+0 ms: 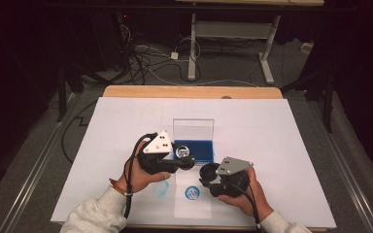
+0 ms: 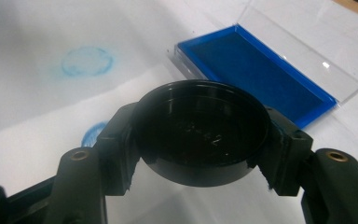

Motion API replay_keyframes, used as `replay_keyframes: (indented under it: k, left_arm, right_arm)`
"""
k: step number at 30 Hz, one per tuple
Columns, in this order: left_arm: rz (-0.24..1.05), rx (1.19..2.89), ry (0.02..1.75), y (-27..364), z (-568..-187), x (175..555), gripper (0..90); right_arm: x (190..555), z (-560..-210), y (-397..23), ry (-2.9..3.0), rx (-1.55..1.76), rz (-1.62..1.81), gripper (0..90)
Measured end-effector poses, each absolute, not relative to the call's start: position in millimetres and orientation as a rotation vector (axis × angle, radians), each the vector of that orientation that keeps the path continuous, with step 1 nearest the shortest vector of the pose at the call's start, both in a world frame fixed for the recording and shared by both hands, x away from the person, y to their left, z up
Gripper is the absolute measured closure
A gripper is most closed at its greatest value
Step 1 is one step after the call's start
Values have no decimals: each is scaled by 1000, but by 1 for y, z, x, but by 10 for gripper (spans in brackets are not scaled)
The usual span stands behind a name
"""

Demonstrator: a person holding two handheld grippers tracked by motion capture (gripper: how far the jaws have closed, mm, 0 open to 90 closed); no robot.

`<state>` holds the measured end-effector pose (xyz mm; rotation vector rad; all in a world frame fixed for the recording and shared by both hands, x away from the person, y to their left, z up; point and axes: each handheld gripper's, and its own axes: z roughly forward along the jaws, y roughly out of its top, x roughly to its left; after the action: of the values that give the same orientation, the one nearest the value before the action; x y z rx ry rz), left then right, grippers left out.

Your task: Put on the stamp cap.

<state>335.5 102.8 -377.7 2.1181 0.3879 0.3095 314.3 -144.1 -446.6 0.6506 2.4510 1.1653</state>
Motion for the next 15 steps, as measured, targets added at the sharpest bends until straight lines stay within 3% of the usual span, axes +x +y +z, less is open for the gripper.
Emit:
replay_keyframes:
  k: [15]
  left_arm:
    - [281, 2095, 361, 83, -381, 335, 547]
  right_arm:
    - [318, -437, -119, 2432, 677, 1267, 385]
